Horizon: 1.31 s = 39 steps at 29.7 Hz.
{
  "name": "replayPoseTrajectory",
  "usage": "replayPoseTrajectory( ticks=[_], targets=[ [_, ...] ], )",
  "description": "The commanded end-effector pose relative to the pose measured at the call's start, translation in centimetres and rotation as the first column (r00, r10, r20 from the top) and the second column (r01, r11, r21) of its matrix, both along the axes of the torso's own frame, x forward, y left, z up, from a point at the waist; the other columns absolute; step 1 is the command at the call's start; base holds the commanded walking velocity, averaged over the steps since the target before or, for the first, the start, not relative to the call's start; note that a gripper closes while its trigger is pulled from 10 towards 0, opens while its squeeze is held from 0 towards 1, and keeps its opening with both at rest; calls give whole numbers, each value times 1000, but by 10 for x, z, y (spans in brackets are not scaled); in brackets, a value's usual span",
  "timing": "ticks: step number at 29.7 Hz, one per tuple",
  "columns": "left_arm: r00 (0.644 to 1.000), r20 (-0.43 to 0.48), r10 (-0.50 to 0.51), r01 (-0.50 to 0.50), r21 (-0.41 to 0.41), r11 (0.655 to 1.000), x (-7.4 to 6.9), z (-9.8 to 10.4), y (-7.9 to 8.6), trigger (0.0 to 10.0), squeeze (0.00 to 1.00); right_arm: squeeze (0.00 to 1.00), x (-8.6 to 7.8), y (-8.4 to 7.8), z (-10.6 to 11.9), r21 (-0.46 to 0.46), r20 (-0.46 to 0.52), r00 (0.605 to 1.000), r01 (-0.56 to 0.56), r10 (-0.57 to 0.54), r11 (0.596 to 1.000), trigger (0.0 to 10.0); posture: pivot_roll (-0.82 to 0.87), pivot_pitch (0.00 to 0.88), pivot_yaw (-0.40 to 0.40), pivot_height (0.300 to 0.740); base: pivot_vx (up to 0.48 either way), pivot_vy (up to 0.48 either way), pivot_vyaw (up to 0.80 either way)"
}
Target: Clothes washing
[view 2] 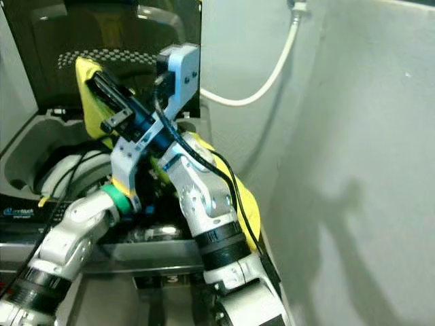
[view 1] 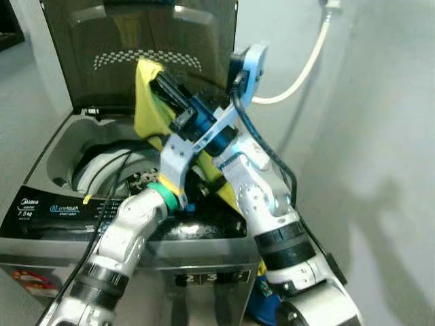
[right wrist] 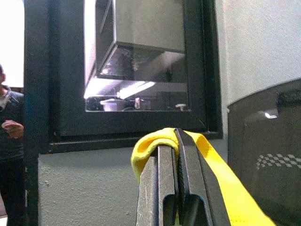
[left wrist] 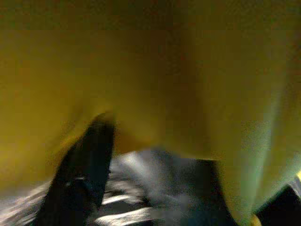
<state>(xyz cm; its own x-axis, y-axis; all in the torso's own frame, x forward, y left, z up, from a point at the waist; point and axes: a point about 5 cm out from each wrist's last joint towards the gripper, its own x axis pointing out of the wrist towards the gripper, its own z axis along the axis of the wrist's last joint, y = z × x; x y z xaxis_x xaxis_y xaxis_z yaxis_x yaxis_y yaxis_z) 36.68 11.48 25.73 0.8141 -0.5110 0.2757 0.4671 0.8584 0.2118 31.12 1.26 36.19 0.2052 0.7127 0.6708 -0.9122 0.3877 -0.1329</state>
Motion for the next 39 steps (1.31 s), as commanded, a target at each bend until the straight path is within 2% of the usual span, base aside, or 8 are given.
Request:
replayPoseTrajectory(
  ticks=[1, 14, 25, 29, 30, 31, 33, 39],
  targets=[
    [989, 36, 141, -141, -7, 990, 6, 5, 23, 10000, 0, 0, -7, 2, 0, 53, -22, 999, -39, 40, 998, 10000, -16, 107, 51, 740, 0, 0, 0],
    [687, 398, 608, -659, -11, 752, 1, 73, 122, 10000, 0, 0, 33, -68, -26, -28, -75, 946, 315, -316, 949, 10000, 3, 101, 48, 740, 0, 0, 0],
    [340, 547, 765, -902, -42, 430, -22, 93, 181, 10000, 0, 0, 64, -51, -111, -448, 30, 764, 586, -644, 675, 10000, 32, 100, 43, 740, 0, 0, 0],
    [363, 374, 853, -924, 29, 381, -17, 61, 196, 10000, 0, 0, 56, -24, -110, -453, 106, 804, 563, -585, 691, 10000, 37, 101, 44, 740, 0, 0, 0],
    [467, 224, 855, -883, 73, 463, -10, 42, 194, 10000, 0, 0, 53, -17, -106, -443, 118, 823, 544, -556, 712, 10000, 38, 106, 45, 740, 0, 0, 0],
    [467, 224, 855, -883, 73, 463, -10, 42, 194, 10000, 0, 0, 53, -17, -106, -443, 118, 823, 544, -556, 712, 10000, 38, 106, 45, 740, 0, 0, 0],
    [657, 17, 754, -749, 131, 650, -3, 17, 179, 10000, 0, 0, 48, -11, -99, -421, 146, 845, 523, -514, 741, 10000, 40, 112, 46, 740, 0, 0, 0],
    [901, -70, 428, -411, 180, 894, -16, 21, 143, 10000, 0, 0, 46, -17, -81, -387, 194, 848, 527, -493, 756, 10000, 41, 119, 49, 740, 0, 0, 0]
  ],
)
